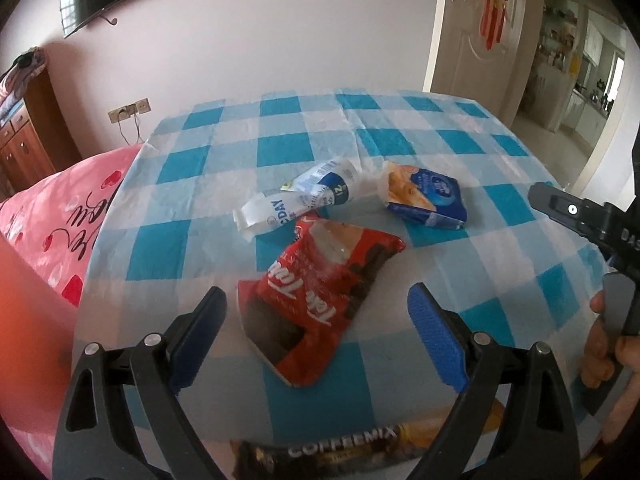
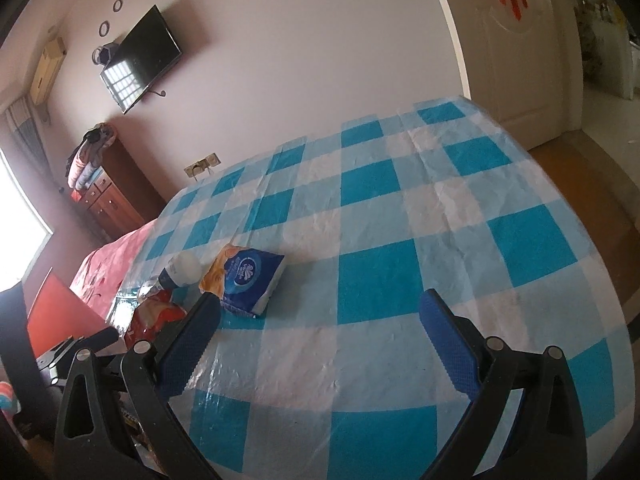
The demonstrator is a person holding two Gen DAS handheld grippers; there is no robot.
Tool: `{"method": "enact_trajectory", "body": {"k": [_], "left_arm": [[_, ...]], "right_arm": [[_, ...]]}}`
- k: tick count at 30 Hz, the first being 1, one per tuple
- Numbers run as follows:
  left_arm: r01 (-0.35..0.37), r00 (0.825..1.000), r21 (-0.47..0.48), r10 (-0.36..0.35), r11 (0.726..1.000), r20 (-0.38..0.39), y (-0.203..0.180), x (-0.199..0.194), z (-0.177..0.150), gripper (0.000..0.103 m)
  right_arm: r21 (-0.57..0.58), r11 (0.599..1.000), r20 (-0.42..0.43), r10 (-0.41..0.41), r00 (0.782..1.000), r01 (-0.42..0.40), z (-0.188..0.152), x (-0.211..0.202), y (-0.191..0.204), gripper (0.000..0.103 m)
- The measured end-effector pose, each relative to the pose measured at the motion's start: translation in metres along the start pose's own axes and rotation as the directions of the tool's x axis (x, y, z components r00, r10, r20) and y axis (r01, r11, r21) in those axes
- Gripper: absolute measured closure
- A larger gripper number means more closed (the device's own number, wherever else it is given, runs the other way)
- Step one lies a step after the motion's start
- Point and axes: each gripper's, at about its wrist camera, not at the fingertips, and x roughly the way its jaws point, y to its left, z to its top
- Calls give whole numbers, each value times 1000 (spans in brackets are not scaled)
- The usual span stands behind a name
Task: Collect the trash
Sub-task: 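Grasp the red Tea Time wrapper with the left tool while the right tool grasps the Coffeemix stick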
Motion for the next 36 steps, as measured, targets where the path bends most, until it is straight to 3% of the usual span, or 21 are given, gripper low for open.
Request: {"method": "enact_trajectory", "body": {"k": [9, 11, 14, 21, 23, 26, 36], "left_arm": [[-10, 1000, 49, 10, 999, -6, -1, 16, 10, 14], [-5, 1000, 46, 5, 999, -9, -1, 18, 11, 26], [-5, 1000, 46, 6, 999, -8, -2, 20, 11, 34], [-8, 1000, 19, 8, 1000, 9, -4, 17, 8, 41], [-12, 1000, 5, 12, 1000, 11, -3, 15, 8, 53], [6, 1000, -33, -6, 999, 14, 2, 12, 6, 64], [47, 999, -67, -46, 997, 7, 7, -2, -5, 74]], "right_arm": [[-4, 999, -27, 36, 999, -37, 1, 5, 1, 5], [-7, 999, -32, 42, 999, -42, 1, 6, 2, 5], [-14, 998, -45, 62, 997, -63, 0, 7, 4, 5], [-70, 993, -66, 89, 994, -94, -4, 10, 18, 5], [-81, 991, -77, 104, 992, -110, -5, 11, 21, 5], [-107, 984, -97, 129, 987, -140, -8, 12, 27, 5], [-193, 960, -167, 173, 971, -204, -24, 17, 51, 5]]}}
